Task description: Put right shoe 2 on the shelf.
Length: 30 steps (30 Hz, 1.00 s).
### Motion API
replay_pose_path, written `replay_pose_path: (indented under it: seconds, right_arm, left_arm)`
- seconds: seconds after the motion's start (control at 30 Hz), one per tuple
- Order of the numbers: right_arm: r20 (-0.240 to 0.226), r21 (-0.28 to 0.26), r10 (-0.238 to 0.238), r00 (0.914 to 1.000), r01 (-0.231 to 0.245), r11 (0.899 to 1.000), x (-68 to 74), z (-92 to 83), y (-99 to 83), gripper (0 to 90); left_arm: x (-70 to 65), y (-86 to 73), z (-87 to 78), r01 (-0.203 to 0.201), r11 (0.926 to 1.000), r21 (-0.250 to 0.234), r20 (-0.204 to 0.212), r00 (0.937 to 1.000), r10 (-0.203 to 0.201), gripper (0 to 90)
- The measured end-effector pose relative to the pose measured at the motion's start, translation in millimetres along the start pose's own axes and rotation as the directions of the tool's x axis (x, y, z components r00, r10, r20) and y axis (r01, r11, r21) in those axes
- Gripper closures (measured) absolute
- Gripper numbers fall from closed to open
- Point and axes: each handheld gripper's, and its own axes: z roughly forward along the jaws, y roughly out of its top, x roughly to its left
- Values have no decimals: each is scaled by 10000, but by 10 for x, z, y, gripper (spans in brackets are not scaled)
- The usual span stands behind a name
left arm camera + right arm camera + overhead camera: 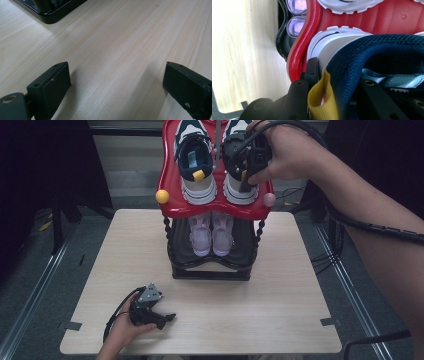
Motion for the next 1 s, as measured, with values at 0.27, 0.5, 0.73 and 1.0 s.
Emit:
replay_pose_path:
  seconds: [0.27, 0.5, 0.73, 1.0]
  right_arm:
    - [206, -16, -369, 9991, 370, 9993, -12, 63, 36, 709]
    - [233, -98, -495, 9985, 497, 9987, -25, 101, 53, 709]
    - [229, -132, -681, 9974, 685, 9976, -46, 107, 76, 708]
    - [233, -128, -878, 9959, 881, 9960, -53, 106, 84, 706]
  left_arm:
    - [1, 0, -1, -19, 10000, 7, -11, 10000, 19, 71]
    - [0, 0, 0, -2, 10000, 7, -2, 10000, 2, 71]
    - [0, 0, 0, 7, 10000, 10, 29, 10000, -7, 71]
    - [0, 0, 1, 7, 10000, 8, 35, 10000, -7, 70]
